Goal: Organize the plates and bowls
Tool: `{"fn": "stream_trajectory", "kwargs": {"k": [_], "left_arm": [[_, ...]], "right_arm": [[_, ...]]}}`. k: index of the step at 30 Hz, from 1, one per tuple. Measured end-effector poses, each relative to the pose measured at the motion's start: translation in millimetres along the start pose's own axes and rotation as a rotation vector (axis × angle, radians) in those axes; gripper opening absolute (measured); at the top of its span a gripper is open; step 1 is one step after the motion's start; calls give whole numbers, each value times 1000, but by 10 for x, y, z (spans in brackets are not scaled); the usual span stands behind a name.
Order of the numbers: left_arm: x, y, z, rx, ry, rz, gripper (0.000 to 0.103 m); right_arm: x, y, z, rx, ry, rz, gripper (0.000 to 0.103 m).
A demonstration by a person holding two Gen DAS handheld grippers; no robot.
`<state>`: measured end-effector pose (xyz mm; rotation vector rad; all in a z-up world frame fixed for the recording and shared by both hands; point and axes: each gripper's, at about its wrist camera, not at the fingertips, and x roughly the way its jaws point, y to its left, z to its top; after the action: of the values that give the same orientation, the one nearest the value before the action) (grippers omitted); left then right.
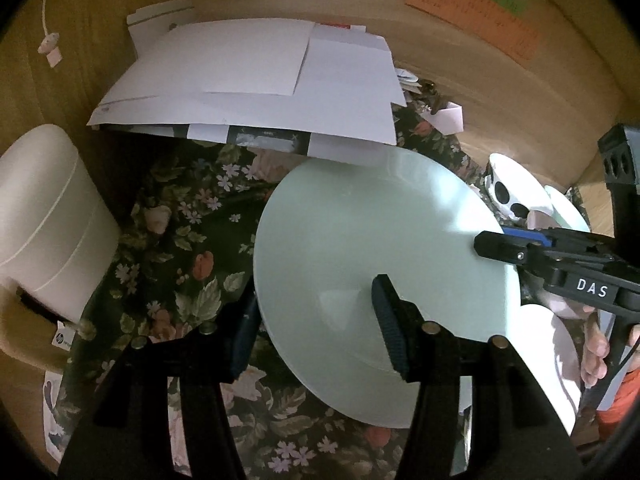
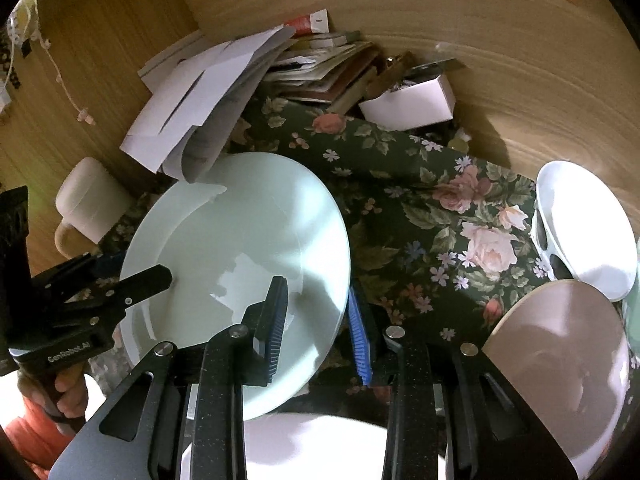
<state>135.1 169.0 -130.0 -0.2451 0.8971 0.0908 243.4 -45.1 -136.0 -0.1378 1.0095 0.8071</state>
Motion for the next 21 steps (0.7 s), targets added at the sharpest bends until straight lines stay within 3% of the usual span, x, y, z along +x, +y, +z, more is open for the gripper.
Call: {"fn": "stream_trajectory", "kwargs": {"k": [21], "left_arm": [[-239, -422, -281, 37, -19, -29, 54]], "right_arm": [[-431, 6, -433, 40, -52, -16, 27]]}}
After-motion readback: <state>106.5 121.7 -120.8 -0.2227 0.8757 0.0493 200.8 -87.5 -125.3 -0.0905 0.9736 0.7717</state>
